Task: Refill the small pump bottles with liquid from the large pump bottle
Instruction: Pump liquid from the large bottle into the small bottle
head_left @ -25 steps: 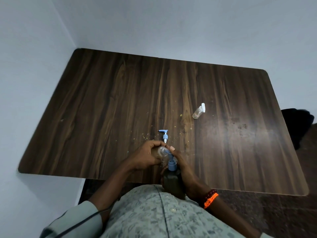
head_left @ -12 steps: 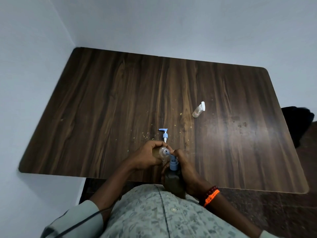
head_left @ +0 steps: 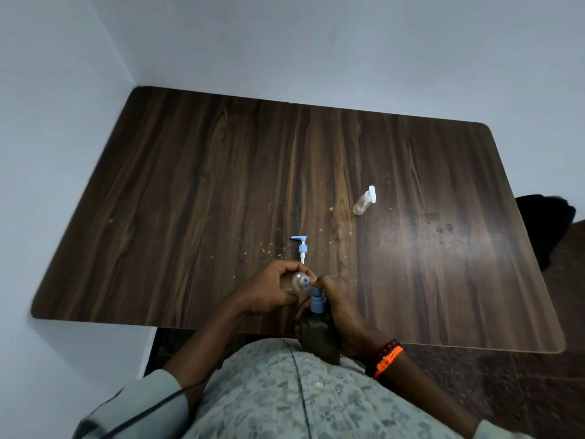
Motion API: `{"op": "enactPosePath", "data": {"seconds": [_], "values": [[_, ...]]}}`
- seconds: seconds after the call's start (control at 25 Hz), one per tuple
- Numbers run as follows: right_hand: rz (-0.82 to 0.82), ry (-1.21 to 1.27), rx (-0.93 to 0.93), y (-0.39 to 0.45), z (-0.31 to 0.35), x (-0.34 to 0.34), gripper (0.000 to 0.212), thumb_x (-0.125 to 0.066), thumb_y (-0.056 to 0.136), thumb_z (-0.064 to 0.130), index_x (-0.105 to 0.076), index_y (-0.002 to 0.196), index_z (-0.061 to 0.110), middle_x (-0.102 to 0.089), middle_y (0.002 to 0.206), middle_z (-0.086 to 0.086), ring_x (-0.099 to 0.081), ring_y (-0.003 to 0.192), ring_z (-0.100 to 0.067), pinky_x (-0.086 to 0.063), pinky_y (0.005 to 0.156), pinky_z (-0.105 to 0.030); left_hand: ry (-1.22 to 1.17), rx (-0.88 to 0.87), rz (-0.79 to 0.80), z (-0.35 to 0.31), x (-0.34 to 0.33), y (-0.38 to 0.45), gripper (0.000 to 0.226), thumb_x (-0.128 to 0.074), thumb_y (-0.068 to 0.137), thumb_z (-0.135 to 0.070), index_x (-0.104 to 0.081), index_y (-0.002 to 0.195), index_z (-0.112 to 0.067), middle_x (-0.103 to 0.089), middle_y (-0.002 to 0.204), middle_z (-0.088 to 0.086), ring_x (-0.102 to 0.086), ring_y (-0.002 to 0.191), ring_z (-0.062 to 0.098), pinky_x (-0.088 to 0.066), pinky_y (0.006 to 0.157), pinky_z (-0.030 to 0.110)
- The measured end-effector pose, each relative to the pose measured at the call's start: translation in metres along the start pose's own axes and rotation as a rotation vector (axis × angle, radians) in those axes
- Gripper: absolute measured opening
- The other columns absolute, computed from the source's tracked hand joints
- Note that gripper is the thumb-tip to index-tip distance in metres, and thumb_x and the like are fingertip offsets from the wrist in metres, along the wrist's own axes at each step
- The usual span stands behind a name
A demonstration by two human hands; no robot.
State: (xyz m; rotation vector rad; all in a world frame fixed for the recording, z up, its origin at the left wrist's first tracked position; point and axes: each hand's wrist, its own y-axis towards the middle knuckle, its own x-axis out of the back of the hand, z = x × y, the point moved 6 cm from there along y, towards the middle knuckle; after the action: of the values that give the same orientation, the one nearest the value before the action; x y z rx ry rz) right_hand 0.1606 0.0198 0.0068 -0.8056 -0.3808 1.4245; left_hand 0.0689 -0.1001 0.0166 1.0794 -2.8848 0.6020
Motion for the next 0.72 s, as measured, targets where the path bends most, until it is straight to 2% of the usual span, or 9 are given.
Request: {"op": "enactPosePath", "data": {"seconds": [0.12,0.2,0.28,0.32,0.4,0.48,0.64,0.72], "values": [[-0.041,0.01,0.021,-0.002,0.001,0.001,0.047,-0.053,0.094,0.052,-0.074,0.1,0.011,-0.08,0.075,-0.004,-0.075,0.064,-0.015,-0.061,0.058,-0.028,0.023,0.006,0.008,0.001,-0.004,0.001,0.047,-0.069,0.081,0.013,-0.07,0.118,-0.016,-0.075,0.114,0.002,-0.072,0.111,0.019,-0.058,0.101,0.041],[-0.079,0.002,0.082,-0.001,0.003,0.001,0.062,-0.053,0.089,0.061,-0.075,0.114,0.009,-0.079,0.088,-0.006,-0.075,0.077,-0.019,-0.062,0.07,-0.033,0.017,-0.006,-0.027,-0.002,0.001,0.001,0.048,-0.069,0.079,0.013,-0.069,0.121,-0.011,-0.075,0.118,0.008,-0.072,0.113,0.024,-0.057,0.104,0.046],[-0.091,-0.023,0.105,0.0,0.003,0.002,0.07,-0.054,0.094,0.066,-0.071,0.127,0.006,-0.076,0.103,-0.011,-0.071,0.094,-0.026,-0.06,0.088,-0.041,0.005,-0.014,-0.048,-0.001,0.004,0.002,0.049,-0.068,0.078,0.014,-0.069,0.122,-0.007,-0.075,0.12,0.013,-0.071,0.114,0.029,-0.055,0.104,0.051],[-0.08,-0.022,0.095,0.0,0.002,0.002,0.071,-0.057,0.092,0.067,-0.072,0.124,0.006,-0.077,0.103,-0.012,-0.072,0.094,-0.026,-0.061,0.087,-0.041,0.008,-0.014,-0.048,0.0,0.005,0.002,0.048,-0.068,0.078,0.015,-0.069,0.121,-0.006,-0.075,0.119,0.014,-0.071,0.114,0.03,-0.055,0.104,0.052],[-0.041,-0.023,0.044,0.001,-0.001,0.001,0.068,-0.061,0.079,0.067,-0.075,0.108,0.007,-0.08,0.087,-0.008,-0.075,0.076,-0.021,-0.062,0.07,-0.033,0.009,-0.006,-0.034,0.001,0.002,0.0,0.044,-0.069,0.08,0.013,-0.07,0.12,-0.006,-0.075,0.118,0.013,-0.071,0.113,0.03,-0.055,0.103,0.054],[-0.022,-0.039,0.022,0.002,-0.004,0.001,0.063,-0.063,0.072,0.066,-0.074,0.1,0.011,-0.08,0.079,-0.006,-0.075,0.068,-0.019,-0.061,0.061,-0.029,0.004,-0.008,-0.008,0.002,-0.004,-0.002,0.04,-0.071,0.08,0.006,-0.071,0.118,-0.008,-0.075,0.117,0.012,-0.071,0.113,0.03,-0.056,0.102,0.054],[-0.077,-0.018,0.096,0.001,-0.005,0.004,0.057,-0.06,0.071,0.073,-0.084,0.095,0.027,-0.083,0.084,0.003,-0.078,0.073,-0.01,-0.06,0.064,-0.022,-0.007,-0.001,-0.012,-0.001,-0.002,-0.002,0.043,-0.071,0.08,0.006,-0.071,0.118,-0.014,-0.076,0.116,0.006,-0.072,0.113,0.024,-0.056,0.104,0.051],[-0.084,-0.02,0.117,0.0,-0.002,0.003,0.069,-0.06,0.072,0.076,-0.081,0.11,0.023,-0.083,0.092,0.0,-0.077,0.081,-0.013,-0.061,0.073,-0.028,-0.02,-0.003,-0.02,-0.006,0.0,-0.003,0.046,-0.07,0.076,0.004,-0.072,0.113,-0.024,-0.077,0.11,-0.004,-0.074,0.108,0.014,-0.058,0.103,0.045]]}}
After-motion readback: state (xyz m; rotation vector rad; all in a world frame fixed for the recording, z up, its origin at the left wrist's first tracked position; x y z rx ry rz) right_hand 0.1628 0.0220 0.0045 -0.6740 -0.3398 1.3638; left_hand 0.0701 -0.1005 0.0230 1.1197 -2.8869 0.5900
